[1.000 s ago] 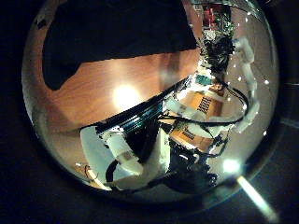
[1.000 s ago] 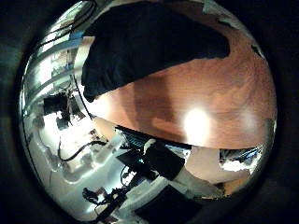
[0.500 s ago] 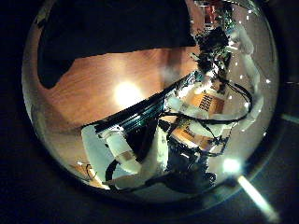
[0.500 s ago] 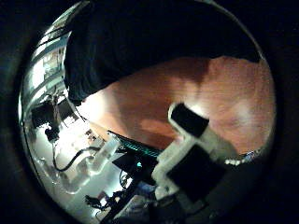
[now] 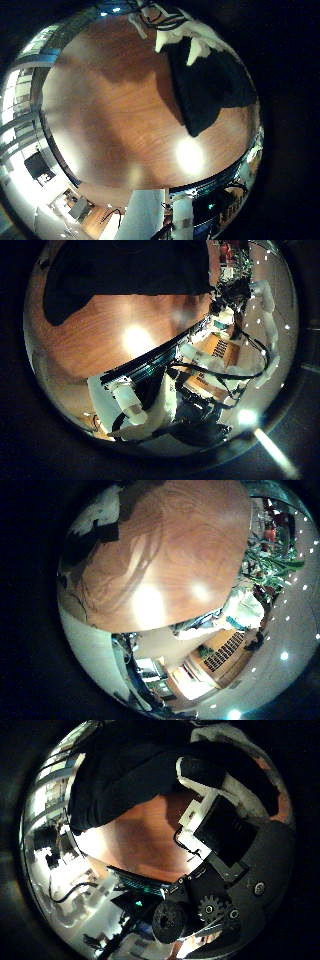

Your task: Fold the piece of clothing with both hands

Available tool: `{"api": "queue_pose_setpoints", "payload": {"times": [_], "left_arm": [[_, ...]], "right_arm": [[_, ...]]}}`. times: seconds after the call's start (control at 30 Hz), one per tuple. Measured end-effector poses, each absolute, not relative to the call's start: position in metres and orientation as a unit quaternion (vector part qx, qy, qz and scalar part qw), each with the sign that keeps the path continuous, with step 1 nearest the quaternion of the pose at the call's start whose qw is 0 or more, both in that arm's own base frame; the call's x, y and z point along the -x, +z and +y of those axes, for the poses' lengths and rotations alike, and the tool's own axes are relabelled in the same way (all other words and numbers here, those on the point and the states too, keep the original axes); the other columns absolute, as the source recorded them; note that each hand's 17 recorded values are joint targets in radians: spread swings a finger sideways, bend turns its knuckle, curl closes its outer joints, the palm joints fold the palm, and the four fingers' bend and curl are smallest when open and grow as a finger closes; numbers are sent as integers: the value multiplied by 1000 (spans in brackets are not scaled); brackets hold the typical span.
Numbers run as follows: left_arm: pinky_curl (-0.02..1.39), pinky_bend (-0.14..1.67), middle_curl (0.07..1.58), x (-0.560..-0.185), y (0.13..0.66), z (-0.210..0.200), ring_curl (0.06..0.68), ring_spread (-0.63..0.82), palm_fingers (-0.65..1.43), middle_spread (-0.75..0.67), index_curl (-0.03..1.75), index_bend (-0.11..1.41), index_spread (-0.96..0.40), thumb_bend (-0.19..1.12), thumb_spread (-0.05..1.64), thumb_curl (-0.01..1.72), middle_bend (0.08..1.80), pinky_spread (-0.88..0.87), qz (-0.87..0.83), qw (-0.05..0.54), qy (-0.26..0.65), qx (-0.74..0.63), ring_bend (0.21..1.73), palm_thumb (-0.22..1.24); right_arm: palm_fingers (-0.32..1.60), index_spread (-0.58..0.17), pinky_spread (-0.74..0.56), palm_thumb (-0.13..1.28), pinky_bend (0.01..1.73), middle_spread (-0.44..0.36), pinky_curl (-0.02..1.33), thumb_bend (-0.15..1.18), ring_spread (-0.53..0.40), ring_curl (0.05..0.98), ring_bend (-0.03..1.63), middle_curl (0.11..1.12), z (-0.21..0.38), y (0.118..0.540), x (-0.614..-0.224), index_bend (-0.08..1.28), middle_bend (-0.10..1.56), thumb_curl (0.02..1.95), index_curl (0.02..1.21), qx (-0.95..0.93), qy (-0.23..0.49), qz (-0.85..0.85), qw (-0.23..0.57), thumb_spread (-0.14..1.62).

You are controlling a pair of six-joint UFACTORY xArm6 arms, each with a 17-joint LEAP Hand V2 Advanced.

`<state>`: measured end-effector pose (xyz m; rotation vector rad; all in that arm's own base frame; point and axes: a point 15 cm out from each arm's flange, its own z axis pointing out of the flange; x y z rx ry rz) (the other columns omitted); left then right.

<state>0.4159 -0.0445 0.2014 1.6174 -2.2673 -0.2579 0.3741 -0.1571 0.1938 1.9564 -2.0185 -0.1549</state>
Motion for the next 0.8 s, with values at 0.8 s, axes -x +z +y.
{"api": "queue_pose_setpoints", "payload": {"times": [0.8], "left_arm": [[322,425,241,-438,132,-94,217,451,0,371,342,187,-26,-9,1279,273,170,485,-802,167,-78,-569,645,258]], "right_arm": [[1037,-346,-200,1011,1302,-144,852,-11,-230,733,1383,833,-166,264,-382,978,1286,561,966,-698,15,-705,124,1190]]}}
